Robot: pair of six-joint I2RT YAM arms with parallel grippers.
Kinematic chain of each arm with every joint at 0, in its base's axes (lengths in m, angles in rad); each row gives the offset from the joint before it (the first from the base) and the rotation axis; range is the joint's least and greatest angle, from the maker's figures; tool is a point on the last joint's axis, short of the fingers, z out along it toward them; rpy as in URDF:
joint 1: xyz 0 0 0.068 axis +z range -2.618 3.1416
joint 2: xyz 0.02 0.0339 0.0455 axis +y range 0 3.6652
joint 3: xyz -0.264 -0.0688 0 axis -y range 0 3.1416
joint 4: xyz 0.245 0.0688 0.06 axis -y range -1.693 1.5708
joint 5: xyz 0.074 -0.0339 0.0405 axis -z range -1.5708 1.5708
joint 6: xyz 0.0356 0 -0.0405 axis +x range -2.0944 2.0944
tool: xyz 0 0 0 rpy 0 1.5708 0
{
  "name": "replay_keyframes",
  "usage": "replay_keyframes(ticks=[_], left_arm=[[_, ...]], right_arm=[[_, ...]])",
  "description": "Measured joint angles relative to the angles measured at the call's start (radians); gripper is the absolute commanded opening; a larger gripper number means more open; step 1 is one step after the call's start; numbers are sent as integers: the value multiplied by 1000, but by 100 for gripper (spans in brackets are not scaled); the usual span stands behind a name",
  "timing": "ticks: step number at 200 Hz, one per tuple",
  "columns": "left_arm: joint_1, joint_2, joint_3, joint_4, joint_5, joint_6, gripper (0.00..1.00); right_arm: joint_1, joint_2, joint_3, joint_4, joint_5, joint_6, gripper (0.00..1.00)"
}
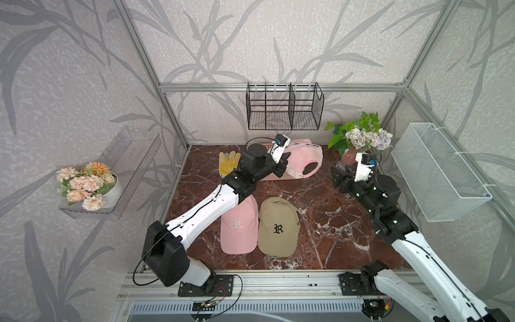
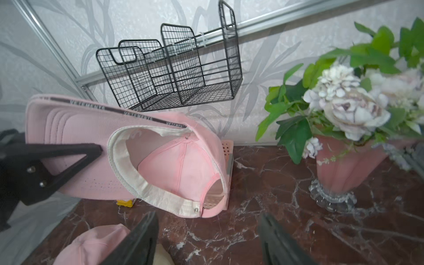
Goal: Turn the baseball cap inside out
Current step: Place the baseball cap at the center of the board.
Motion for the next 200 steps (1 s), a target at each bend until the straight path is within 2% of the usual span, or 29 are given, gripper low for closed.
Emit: replay_keyframes(ticks=[45,97,153,200], left_arm=[[-51,-67,-237,235,23,275,0],[-111,-76,-318,410,32,441,0],[-142,-75,-332,473,31,489,0],[-157,-68,-332,491,16,501,0]], right_arm=[[-121,24,3,-57,-174,375,71],[-128,114,-17,36,-326,654,63],[-128,146,-56,156,-378,775,58],[-128,158,-65,212,-396,814,37]])
